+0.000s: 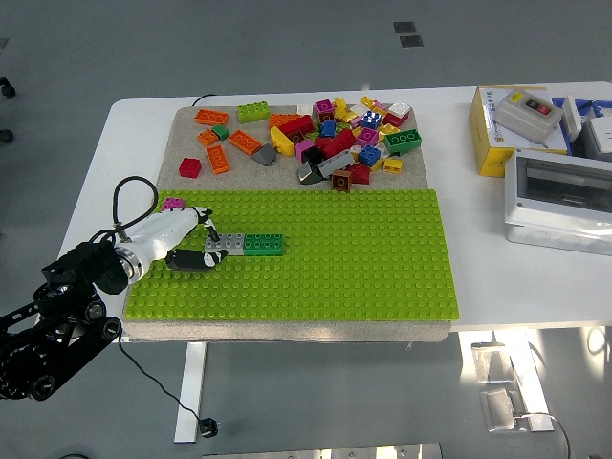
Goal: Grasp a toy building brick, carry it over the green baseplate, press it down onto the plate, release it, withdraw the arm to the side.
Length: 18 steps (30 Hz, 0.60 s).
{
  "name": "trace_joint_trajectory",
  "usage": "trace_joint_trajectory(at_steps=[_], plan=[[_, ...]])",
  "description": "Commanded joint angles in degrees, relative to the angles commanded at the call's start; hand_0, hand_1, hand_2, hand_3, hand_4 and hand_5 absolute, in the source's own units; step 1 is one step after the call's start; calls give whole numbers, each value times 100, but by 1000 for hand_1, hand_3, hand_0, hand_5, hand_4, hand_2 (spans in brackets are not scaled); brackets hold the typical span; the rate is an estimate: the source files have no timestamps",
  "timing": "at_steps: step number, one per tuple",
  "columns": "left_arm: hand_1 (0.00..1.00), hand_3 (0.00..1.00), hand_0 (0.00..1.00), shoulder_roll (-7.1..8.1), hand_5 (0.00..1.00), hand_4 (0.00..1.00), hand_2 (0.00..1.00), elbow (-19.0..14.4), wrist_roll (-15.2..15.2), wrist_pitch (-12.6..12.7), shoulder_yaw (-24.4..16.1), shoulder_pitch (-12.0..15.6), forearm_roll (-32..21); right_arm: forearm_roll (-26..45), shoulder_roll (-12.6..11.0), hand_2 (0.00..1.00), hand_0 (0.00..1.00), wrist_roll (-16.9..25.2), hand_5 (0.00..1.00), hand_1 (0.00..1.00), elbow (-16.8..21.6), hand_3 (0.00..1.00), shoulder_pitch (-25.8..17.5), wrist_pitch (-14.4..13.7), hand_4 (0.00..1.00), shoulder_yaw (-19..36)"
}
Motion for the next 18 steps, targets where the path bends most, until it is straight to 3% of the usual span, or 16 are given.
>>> trace_joint_trajectory(at_steps=[8,18], plan=[[938,637,998,48,530,679,933,-424,24,117,-223,-39,51,70,10,612,645,4,998,559,0,757,-29,-6,429,-6],[933,637,996,86,530,681,925,-986,57,81,-469,-184,32,300,78,615,645,64,998,559,0,758,-126,-47,430,24]])
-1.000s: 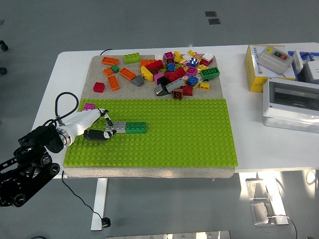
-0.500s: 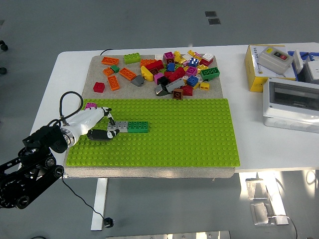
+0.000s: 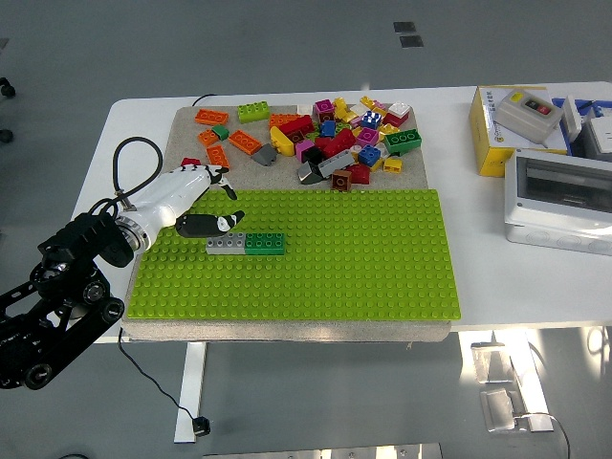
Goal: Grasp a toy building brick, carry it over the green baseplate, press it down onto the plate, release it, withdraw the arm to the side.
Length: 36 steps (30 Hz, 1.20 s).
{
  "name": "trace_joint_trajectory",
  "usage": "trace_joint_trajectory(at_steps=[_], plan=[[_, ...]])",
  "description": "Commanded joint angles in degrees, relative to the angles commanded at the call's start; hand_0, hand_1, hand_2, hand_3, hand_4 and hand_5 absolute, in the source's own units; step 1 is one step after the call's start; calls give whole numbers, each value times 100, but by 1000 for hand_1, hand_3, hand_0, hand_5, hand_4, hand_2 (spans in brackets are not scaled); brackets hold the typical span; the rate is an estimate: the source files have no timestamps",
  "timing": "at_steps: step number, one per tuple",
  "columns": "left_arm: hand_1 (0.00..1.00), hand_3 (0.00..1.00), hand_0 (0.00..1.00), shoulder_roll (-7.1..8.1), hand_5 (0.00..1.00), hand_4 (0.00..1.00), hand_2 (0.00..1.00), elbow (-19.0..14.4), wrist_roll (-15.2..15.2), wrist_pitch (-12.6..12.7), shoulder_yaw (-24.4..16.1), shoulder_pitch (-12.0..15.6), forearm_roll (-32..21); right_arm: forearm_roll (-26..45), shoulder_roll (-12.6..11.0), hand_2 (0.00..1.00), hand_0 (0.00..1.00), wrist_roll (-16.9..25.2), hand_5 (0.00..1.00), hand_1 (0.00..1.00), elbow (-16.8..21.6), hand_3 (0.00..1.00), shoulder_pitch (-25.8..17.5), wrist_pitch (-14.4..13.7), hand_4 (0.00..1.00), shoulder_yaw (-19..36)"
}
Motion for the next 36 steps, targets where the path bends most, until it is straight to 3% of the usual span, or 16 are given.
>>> trace_joint_trajectory(at_steps=[4,8,9,14,15,25,30,36], plan=[[923,651,994,6,529,679,919,-60,-159,89,-112,-53,-144,19,16,621,645,-2,998,561,0,758,-25,7,428,34],[923,651,994,28,529,679,919,113,-418,213,-208,-169,-253,119,30,621,645,-6,998,561,0,758,-56,8,428,28],[915,751,991,35,368,597,912,172,-467,235,-223,-203,-261,142,32,629,645,-6,998,561,0,759,-65,8,426,31],[915,751,991,118,368,597,912,542,-623,299,-229,-396,-244,143,31,629,645,-12,998,561,0,759,-75,8,426,58],[916,785,987,147,298,558,914,634,-655,317,-205,-442,-244,140,28,633,645,-14,998,569,0,762,-73,8,427,58],[928,835,988,462,259,548,929,1783,-908,446,252,-947,19,238,-44,634,645,0,998,566,0,763,8,3,428,-93],[937,876,991,468,211,549,967,2354,-876,411,497,-1119,195,216,-82,634,645,4,998,568,0,765,67,11,430,-134],[943,894,992,347,199,544,982,3038,-900,505,940,-1298,268,157,-118,632,645,2,998,565,0,764,126,11,430,-149]])
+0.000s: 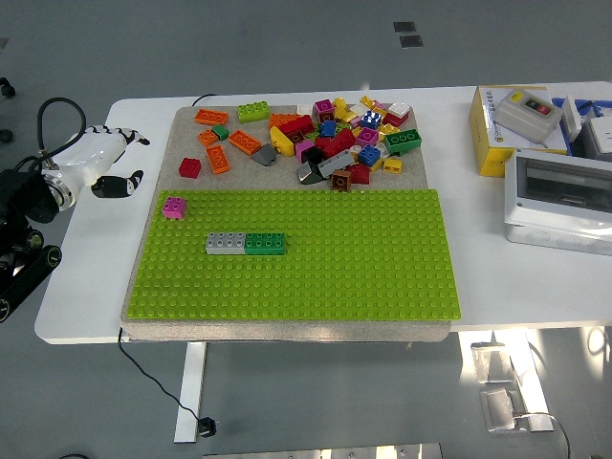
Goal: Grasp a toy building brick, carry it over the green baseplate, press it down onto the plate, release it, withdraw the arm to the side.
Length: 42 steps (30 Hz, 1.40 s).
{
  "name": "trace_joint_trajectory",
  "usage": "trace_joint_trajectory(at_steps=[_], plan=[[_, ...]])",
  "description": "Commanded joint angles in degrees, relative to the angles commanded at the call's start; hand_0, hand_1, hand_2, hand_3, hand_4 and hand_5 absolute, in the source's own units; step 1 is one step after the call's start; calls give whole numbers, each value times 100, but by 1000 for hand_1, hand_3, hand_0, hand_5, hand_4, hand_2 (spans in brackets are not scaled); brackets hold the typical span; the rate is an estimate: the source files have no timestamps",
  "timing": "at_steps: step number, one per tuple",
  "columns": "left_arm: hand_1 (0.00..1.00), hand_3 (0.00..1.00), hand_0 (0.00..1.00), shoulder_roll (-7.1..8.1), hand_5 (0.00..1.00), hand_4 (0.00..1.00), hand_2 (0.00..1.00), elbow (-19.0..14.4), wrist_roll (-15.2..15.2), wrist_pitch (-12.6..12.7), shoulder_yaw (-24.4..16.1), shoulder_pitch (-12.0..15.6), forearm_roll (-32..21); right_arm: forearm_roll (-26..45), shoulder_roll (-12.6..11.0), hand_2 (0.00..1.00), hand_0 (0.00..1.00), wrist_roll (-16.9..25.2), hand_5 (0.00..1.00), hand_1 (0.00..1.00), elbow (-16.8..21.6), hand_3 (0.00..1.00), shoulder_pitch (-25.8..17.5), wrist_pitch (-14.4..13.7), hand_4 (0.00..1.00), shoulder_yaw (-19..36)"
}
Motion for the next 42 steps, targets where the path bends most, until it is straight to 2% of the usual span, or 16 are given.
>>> trace_joint_trajectory(at_steps=[3,7,12,20,24,42], plan=[[945,900,992,-63,190,551,984,282,-20,26,181,-65,-34,3,-10,632,645,4,998,570,0,763,20,-3,428,-15],[945,900,992,-106,190,551,984,417,-38,36,274,-104,-78,31,-19,632,645,12,998,570,0,763,35,-9,428,-40],[949,902,992,-196,178,556,989,318,-21,1,274,-180,-74,96,-25,628,645,26,998,565,0,763,50,-19,427,-62],[953,900,993,-543,172,554,989,202,40,-137,560,-456,-168,14,-3,629,645,7,998,568,0,764,67,0,426,48],[956,898,998,-638,173,557,992,211,76,-201,646,-513,-191,0,4,632,645,4,998,568,0,767,59,6,423,72],[964,892,998,-682,177,557,995,208,164,-313,801,-554,-180,228,63,641,645,68,998,569,0,774,-18,-82,419,68]])
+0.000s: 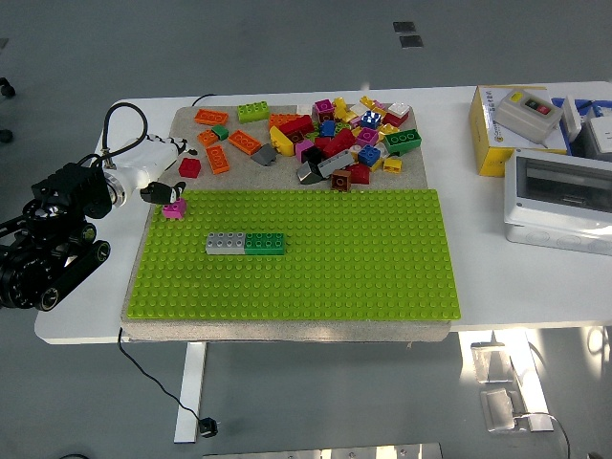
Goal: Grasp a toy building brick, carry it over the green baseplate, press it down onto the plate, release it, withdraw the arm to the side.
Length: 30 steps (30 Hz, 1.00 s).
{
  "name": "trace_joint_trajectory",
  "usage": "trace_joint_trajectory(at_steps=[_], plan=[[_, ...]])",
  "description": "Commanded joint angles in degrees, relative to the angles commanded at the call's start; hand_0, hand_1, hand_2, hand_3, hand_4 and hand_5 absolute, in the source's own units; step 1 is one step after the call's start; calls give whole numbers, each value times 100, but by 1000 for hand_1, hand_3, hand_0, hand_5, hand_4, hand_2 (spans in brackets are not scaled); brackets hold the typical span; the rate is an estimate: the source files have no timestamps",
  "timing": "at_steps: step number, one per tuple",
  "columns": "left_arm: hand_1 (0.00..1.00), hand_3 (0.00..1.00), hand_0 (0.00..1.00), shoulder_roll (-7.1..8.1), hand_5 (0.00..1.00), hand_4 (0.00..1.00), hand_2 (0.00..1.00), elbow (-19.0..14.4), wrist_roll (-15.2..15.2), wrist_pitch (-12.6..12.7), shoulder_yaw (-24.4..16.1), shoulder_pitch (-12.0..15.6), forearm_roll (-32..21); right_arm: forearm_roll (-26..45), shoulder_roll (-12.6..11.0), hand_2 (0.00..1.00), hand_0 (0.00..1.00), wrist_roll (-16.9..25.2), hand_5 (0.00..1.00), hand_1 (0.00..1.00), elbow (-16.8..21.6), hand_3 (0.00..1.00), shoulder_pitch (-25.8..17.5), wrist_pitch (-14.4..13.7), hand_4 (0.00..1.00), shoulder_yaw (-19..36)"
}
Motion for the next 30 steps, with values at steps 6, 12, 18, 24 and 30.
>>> trace_joint_trajectory(at_steps=[6,12,18,24,30], plan=[[966,891,998,4,174,555,996,-6,4,-11,36,-7,1,-63,6,644,645,-29,998,565,0,774,-4,15,415,33],[968,891,998,30,177,556,998,-1,19,-45,55,-1,9,-91,5,644,645,-51,998,568,0,774,-8,22,412,35],[970,891,998,24,175,551,998,70,21,-75,59,34,-32,-116,-10,644,646,-71,998,570,0,773,-10,33,410,14],[971,889,998,21,171,548,998,127,28,-93,2,93,-45,-173,-56,643,646,-84,998,570,0,774,12,57,410,-20],[972,889,998,5,169,544,998,197,32,-111,-7,110,-78,-201,-84,640,645,-79,998,569,0,774,50,66,409,-43]])
